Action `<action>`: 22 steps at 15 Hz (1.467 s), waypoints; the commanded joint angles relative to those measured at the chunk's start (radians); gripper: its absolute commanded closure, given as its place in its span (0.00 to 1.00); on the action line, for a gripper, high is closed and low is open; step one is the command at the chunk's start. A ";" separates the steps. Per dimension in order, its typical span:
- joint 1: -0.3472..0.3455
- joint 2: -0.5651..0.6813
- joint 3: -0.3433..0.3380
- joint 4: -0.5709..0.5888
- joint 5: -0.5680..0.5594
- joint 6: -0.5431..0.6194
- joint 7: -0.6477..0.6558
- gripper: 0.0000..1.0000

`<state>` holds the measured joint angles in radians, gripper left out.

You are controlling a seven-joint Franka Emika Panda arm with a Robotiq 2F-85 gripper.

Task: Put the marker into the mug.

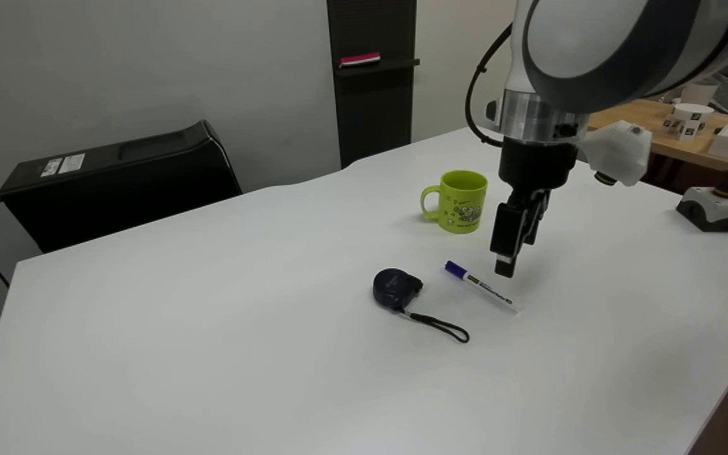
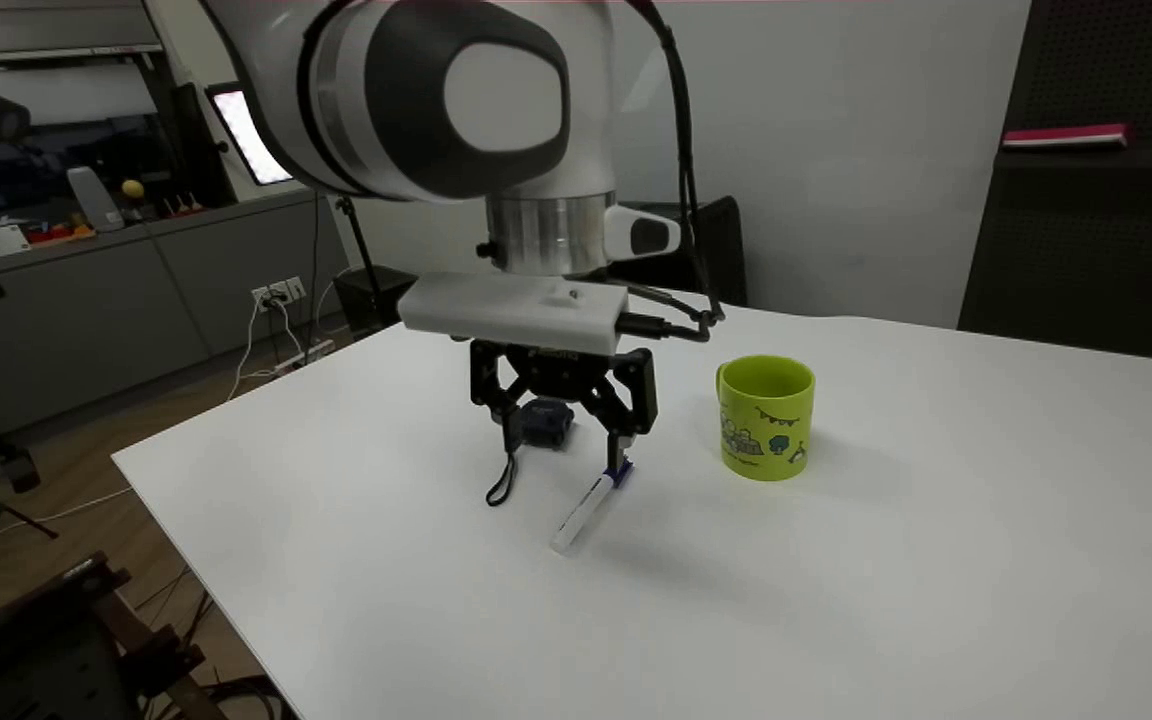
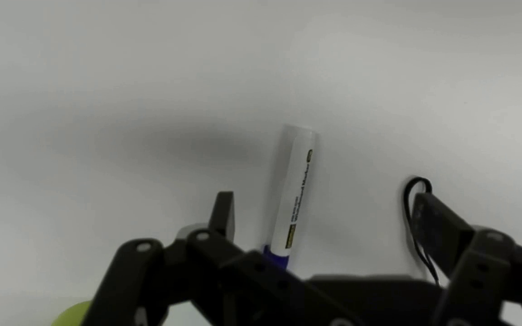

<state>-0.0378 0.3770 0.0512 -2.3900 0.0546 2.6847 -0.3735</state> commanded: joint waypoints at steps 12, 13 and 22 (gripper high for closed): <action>0.071 0.239 -0.031 0.091 -0.068 0.190 0.228 0.00; 0.073 0.252 -0.034 0.091 -0.068 0.229 0.234 0.00; 0.183 0.302 -0.133 0.110 -0.112 0.302 0.294 0.47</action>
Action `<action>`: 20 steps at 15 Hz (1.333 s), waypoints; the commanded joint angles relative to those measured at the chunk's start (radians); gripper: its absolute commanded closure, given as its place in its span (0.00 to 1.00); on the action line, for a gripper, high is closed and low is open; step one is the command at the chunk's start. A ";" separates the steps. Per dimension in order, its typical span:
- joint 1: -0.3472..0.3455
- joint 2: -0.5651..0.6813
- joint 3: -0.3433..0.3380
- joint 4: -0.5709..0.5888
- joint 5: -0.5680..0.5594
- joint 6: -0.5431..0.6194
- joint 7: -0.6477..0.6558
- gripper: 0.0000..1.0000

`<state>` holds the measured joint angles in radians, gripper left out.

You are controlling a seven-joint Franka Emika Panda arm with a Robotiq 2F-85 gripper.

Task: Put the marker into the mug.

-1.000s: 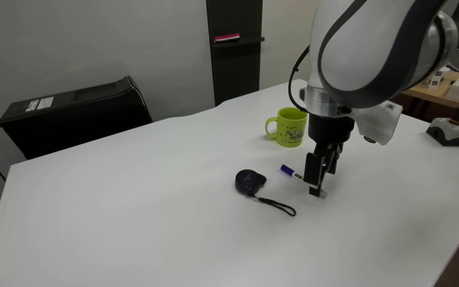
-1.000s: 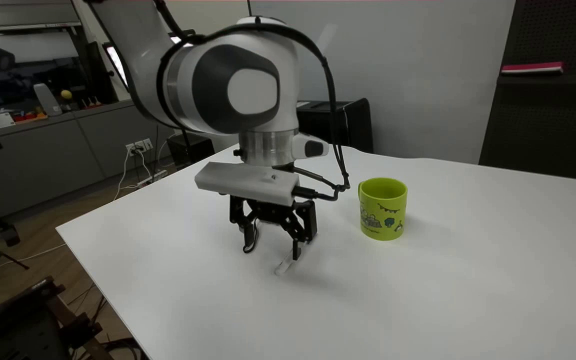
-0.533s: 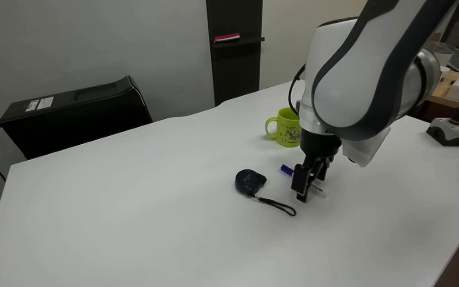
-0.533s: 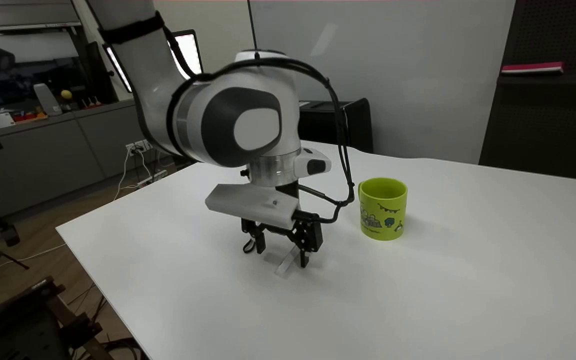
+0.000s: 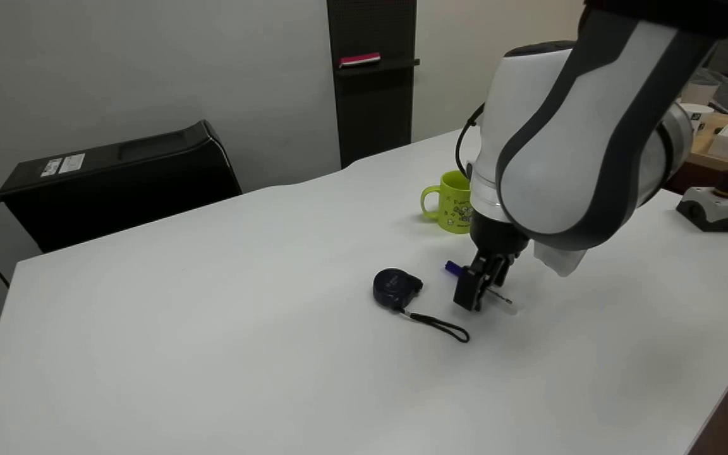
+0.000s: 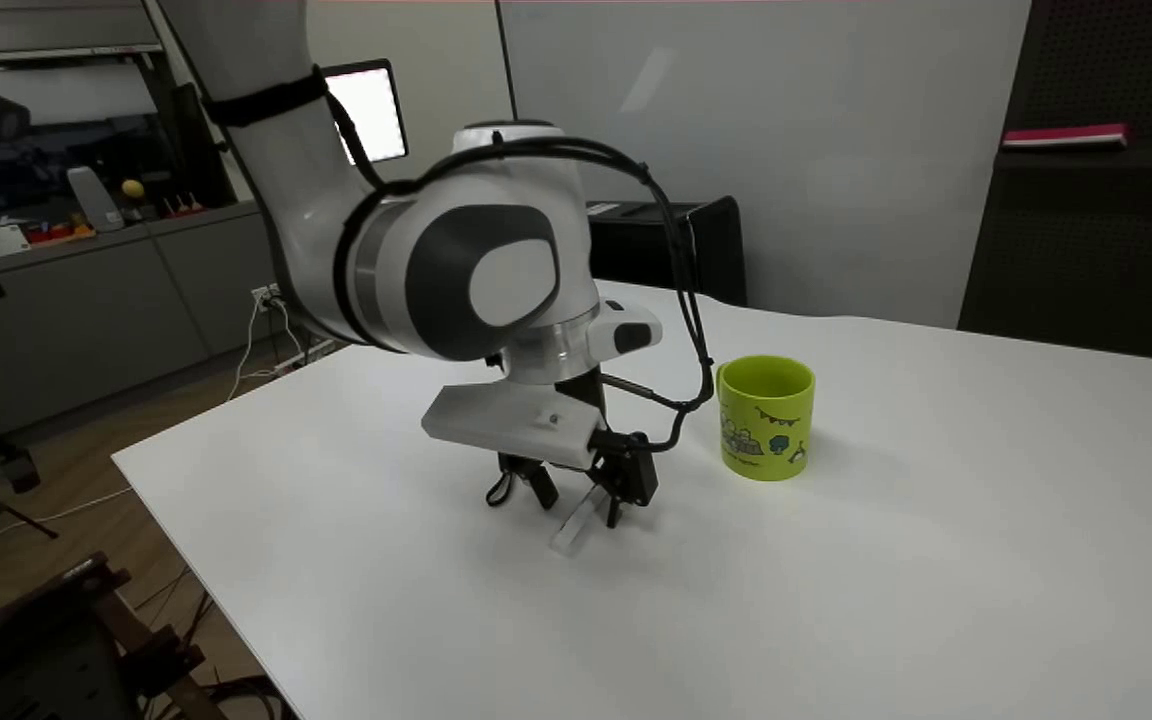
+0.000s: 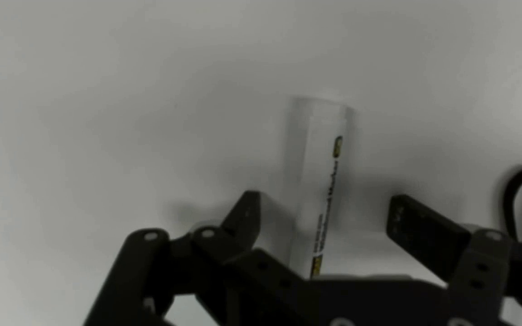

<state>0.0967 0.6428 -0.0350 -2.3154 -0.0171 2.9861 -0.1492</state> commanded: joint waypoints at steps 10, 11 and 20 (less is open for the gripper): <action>0.106 0.030 -0.128 0.107 -0.085 -0.135 0.132 0.95; 0.110 0.030 -0.136 0.118 -0.095 -0.153 0.142 0.95; 0.084 -0.007 -0.136 0.225 -0.136 -0.282 0.163 0.95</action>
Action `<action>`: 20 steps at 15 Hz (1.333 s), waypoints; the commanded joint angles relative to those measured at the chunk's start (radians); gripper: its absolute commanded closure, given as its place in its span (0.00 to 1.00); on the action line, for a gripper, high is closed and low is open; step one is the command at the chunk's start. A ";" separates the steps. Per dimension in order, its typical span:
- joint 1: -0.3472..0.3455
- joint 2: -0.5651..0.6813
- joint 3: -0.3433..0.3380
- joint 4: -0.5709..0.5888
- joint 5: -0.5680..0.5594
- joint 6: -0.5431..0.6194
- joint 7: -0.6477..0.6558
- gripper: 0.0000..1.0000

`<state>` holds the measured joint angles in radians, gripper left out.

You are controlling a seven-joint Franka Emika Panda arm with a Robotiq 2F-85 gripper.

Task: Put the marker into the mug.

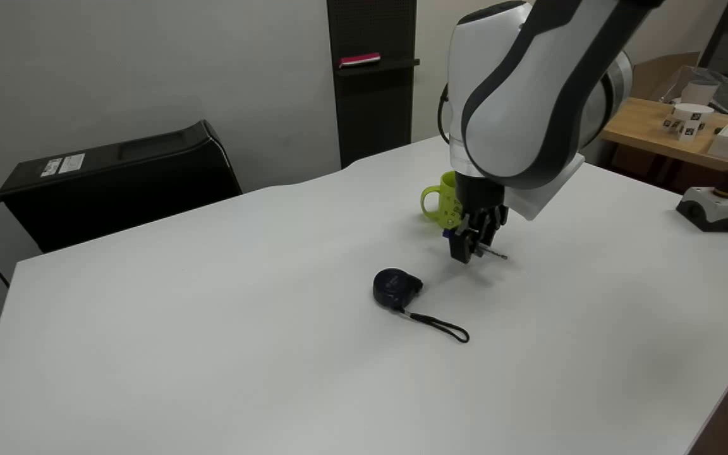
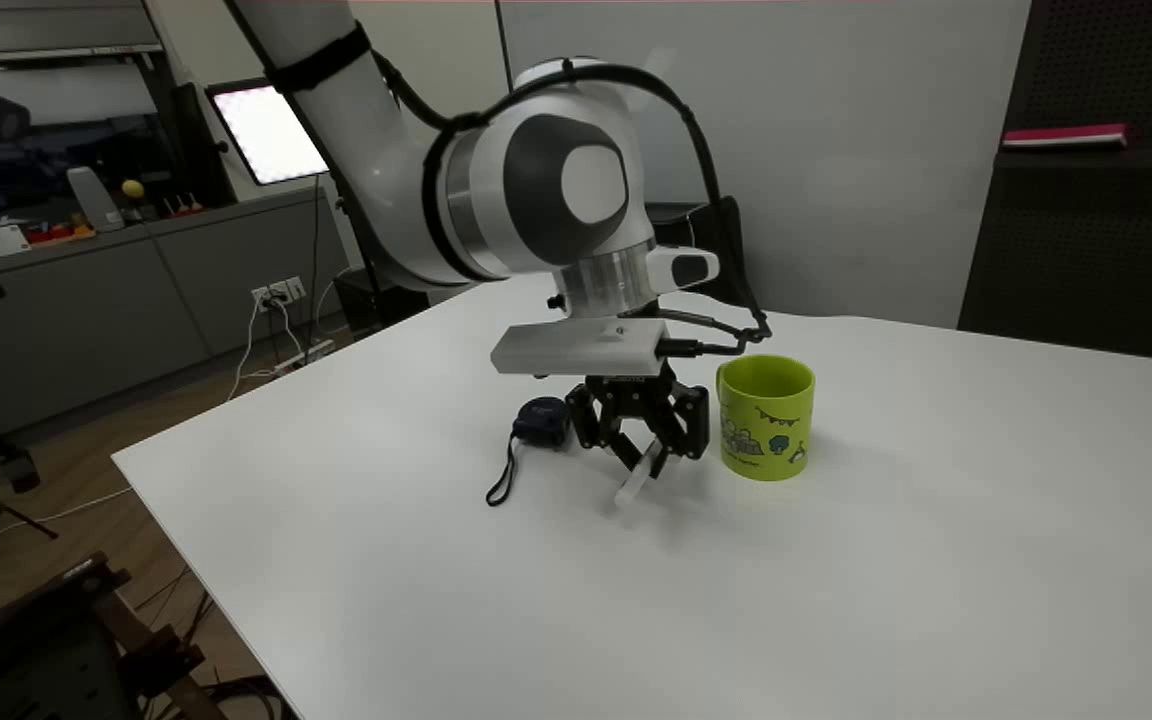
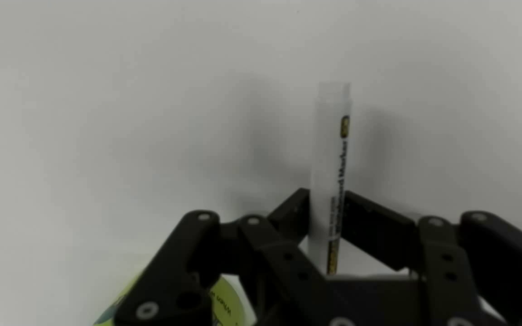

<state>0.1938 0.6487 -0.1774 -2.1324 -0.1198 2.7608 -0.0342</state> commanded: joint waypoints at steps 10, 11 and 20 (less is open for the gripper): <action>-0.033 -0.034 0.003 0.123 -0.051 -0.128 0.055 0.95; -0.034 -0.039 0.002 0.128 -0.057 -0.131 0.059 0.95; -0.050 -0.090 0.008 0.162 -0.081 -0.188 0.072 0.95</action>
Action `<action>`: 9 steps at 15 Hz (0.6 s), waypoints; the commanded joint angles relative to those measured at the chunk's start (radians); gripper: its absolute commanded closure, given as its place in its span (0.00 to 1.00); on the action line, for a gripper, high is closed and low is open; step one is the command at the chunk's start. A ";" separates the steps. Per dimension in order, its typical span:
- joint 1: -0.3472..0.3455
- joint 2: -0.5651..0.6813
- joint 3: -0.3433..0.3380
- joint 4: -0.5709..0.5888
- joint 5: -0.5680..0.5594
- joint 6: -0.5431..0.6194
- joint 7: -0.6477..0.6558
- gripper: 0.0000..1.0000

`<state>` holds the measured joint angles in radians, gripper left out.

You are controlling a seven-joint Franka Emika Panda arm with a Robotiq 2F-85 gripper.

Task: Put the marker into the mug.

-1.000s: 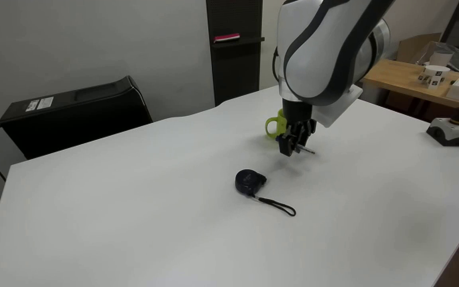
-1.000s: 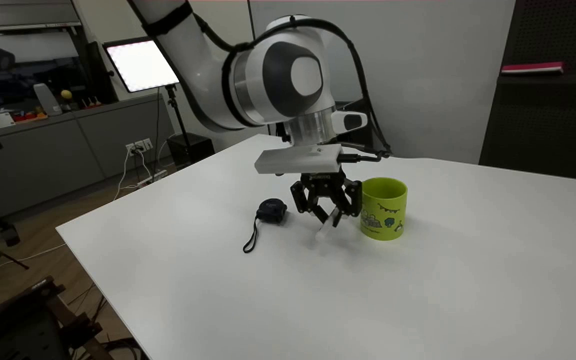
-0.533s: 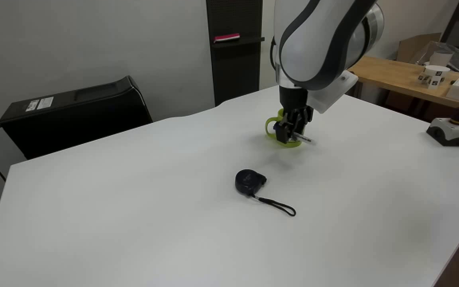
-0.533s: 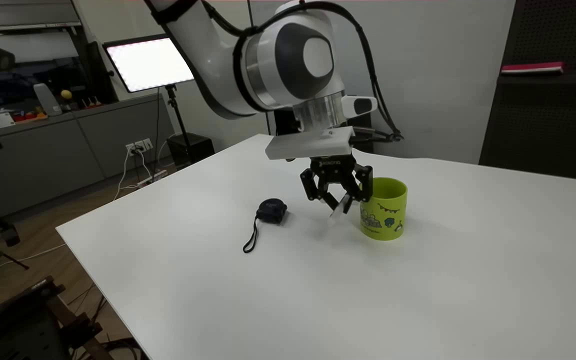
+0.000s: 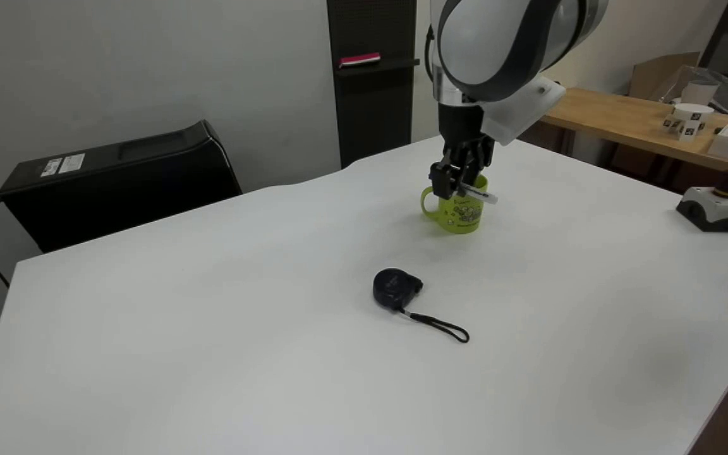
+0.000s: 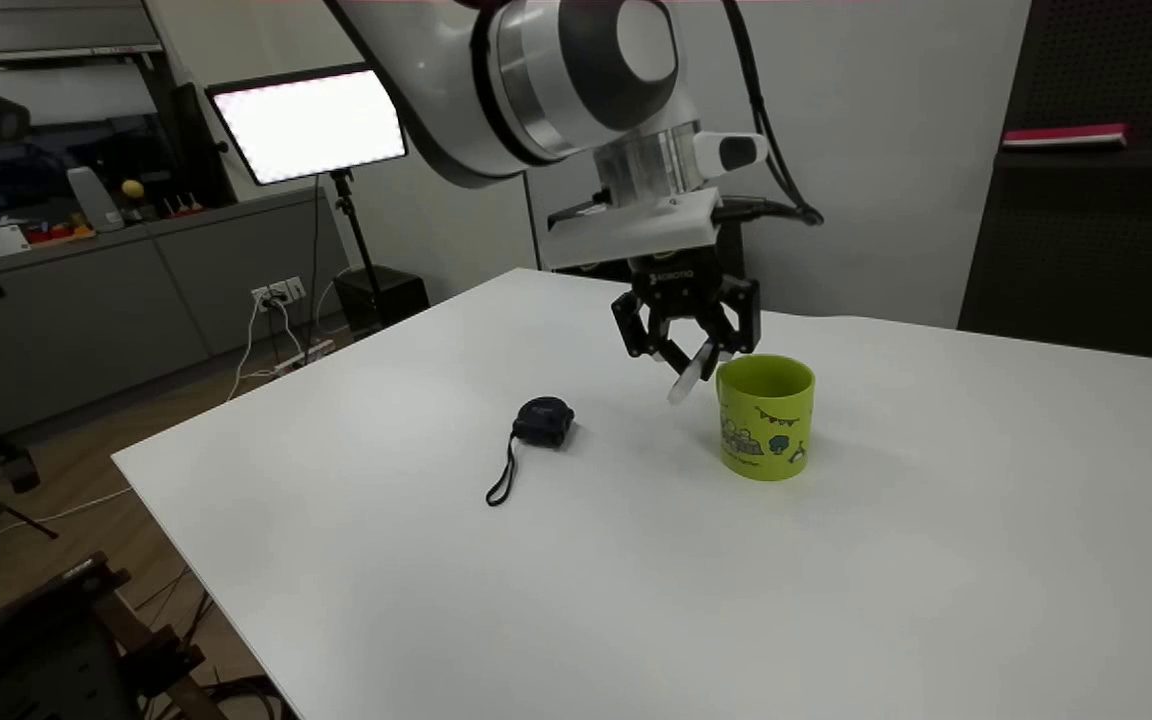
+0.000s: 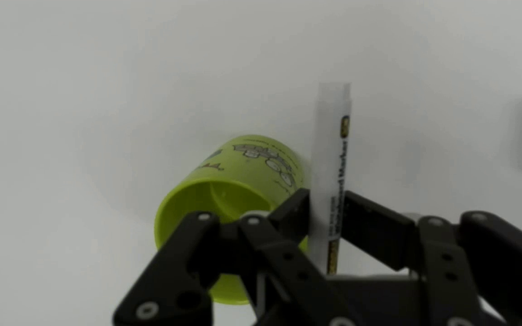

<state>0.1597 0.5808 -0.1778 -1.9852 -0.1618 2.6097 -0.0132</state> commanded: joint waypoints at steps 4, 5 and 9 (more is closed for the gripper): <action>-0.032 -0.023 0.003 0.015 -0.057 -0.017 0.057 0.95; -0.036 -0.021 0.003 0.014 -0.060 -0.011 0.056 0.95; -0.034 -0.008 -0.025 0.002 -0.107 0.085 0.086 0.95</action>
<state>0.1244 0.5681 -0.1861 -1.9802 -0.2168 2.6403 0.0078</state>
